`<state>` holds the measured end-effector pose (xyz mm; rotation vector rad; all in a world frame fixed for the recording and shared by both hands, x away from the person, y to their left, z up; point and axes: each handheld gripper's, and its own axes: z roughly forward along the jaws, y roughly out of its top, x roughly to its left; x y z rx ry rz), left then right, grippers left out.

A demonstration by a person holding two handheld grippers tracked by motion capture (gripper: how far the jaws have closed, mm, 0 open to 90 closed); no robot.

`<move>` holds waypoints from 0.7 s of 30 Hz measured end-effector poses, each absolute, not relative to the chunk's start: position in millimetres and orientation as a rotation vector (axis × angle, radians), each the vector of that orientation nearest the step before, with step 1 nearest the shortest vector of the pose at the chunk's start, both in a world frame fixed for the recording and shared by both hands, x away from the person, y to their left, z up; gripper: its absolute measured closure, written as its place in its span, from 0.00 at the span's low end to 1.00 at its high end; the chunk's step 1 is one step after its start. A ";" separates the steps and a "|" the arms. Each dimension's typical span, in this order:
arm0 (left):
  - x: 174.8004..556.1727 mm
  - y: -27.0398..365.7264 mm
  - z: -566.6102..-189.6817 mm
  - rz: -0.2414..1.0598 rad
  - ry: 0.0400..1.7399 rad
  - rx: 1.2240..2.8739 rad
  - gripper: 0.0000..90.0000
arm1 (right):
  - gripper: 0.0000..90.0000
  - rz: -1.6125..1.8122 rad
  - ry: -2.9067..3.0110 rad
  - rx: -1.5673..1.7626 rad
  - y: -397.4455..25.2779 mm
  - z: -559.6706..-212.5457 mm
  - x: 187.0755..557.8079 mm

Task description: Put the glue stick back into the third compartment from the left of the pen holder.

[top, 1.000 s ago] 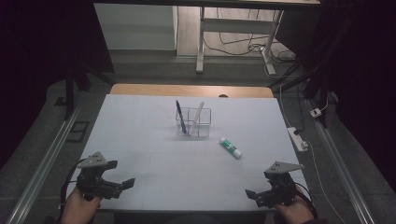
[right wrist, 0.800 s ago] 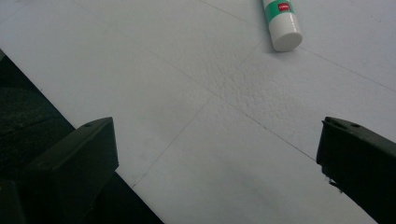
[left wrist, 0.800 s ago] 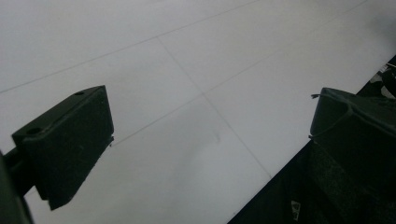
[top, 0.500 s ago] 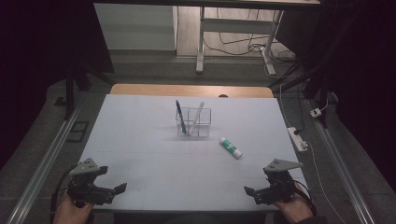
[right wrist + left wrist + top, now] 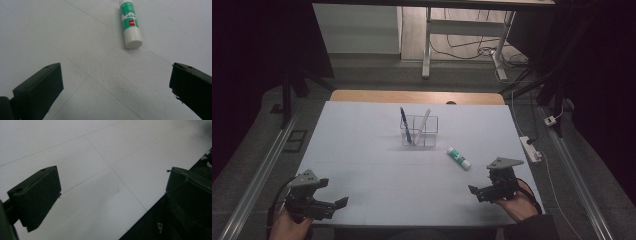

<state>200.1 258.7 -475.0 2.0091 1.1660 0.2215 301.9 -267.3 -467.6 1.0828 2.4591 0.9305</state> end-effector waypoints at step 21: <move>199.7 259.3 -474.9 0.213 1.150 2.010 0.00 | 0.17 0.745 2.554 1.041 -247.4 -502.9 377.0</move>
